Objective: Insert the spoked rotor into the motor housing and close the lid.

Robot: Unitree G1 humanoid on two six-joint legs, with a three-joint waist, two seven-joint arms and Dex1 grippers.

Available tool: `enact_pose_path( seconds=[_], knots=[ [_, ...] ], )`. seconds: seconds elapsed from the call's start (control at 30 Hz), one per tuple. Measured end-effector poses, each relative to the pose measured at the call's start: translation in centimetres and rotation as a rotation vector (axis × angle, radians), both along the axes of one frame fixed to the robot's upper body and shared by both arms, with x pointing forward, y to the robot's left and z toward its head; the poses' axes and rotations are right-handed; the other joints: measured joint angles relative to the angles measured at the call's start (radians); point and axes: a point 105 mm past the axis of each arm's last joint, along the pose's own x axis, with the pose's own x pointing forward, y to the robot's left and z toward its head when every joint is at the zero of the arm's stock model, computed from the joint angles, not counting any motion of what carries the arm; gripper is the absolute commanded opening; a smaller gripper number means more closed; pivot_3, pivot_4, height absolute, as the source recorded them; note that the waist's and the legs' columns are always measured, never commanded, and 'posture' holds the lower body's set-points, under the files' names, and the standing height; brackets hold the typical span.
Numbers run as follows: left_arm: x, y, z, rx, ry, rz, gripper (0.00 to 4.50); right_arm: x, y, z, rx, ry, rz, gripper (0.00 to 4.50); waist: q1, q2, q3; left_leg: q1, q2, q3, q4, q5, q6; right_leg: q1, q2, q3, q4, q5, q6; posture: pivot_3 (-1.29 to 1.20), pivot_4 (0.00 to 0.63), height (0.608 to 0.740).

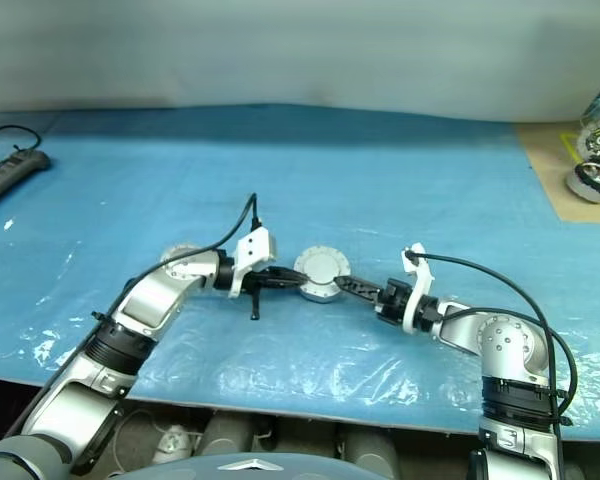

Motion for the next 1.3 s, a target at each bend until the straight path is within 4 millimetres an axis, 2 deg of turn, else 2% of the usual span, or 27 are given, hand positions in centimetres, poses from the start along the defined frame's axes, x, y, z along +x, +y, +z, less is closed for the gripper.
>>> enact_pose_path(
  seconds=[0.37, 0.63, 0.73, 0.87, 0.97, 1.03, 1.3],
  knots=[
    [0.3, 0.1, -0.1, -0.003, -0.007, 0.024, 0.0, 1.0, 1.8, 0.0, 0.006, -0.018, 0.031, 4.49, -0.002, 0.0, 0.0, 0.001, 0.0, 0.0, 0.0, 0.0, -0.002, 0.001, 0.0, 0.0, 0.001, 0.0, 0.0, 0.0, 0.15, 0.74],
    [0.3, -0.1, -0.6, -0.002, -0.004, 0.021, 0.0, 2.0, 1.8, 0.2, 0.063, -0.003, -0.011, 4.49, -0.001, 0.0, 0.0, 0.001, 0.0, 0.0, 0.001, 0.0, -0.002, 0.0, 0.0, 0.0, 0.001, 0.0, 0.0, 0.0, 0.15, 0.74],
    [0.4, -0.1, -0.8, -0.006, -0.007, 0.021, 0.0, 2.1, 1.7, 0.2, 0.087, 0.011, -0.035, 3.87, -0.001, 0.0, 0.0, 0.001, 0.0, 0.0, 0.0, 0.001, -0.002, 0.0, 0.0, 0.0, 0.001, 0.0, 0.0, 0.0, 0.15, 0.74],
    [0.5, 0.0, -0.8, -0.007, -0.013, 0.022, 0.0, 2.3, 1.4, -0.3, 0.095, 0.036, -0.063, 2.44, -0.001, 0.0, 0.0, -0.001, 0.0, 0.0, 0.0, 0.001, -0.002, -0.002, 0.0, 0.0, 0.001, 0.0, 0.0, 0.0, 0.15, 0.74],
    [0.7, 0.6, -1.0, 0.015, -0.016, 0.037, 0.0, 2.6, 1.5, 0.9, 0.14, -0.006, -0.056, 1.65, -0.002, 0.0, 0.0, -0.001, 0.0, 0.0, 0.0, 0.001, -0.001, -0.001, 0.0, 0.0, 0.001, 0.0, 0.0, 0.0, 0.15, 0.74],
    [0.5, 0.4, -1.2, 0.015, -0.007, 0.032, 0.0, 2.6, 1.6, 0.9, 0.131, -0.005, -0.056, 1.12, -0.001, 0.0, 0.0, -0.002, 0.0, 0.0, 0.0, 0.001, -0.002, -0.002, 0.0, 0.0, 0.001, 0.0, 0.0, 0.0, 0.15, 0.74],
    [0.3, 0.4, -1.3, 0.014, 0.007, 0.018, 0.0, 2.5, 2.0, 0.9, 0.106, -0.029, -0.044, 1.1, -0.001, 0.0, 0.0, -0.001, 0.0, 0.0, 0.0, 0.001, -0.002, -0.002, 0.0, 0.0, 0.001, 0.0, 0.0, 0.0, 0.15, 0.74]
  ],
)
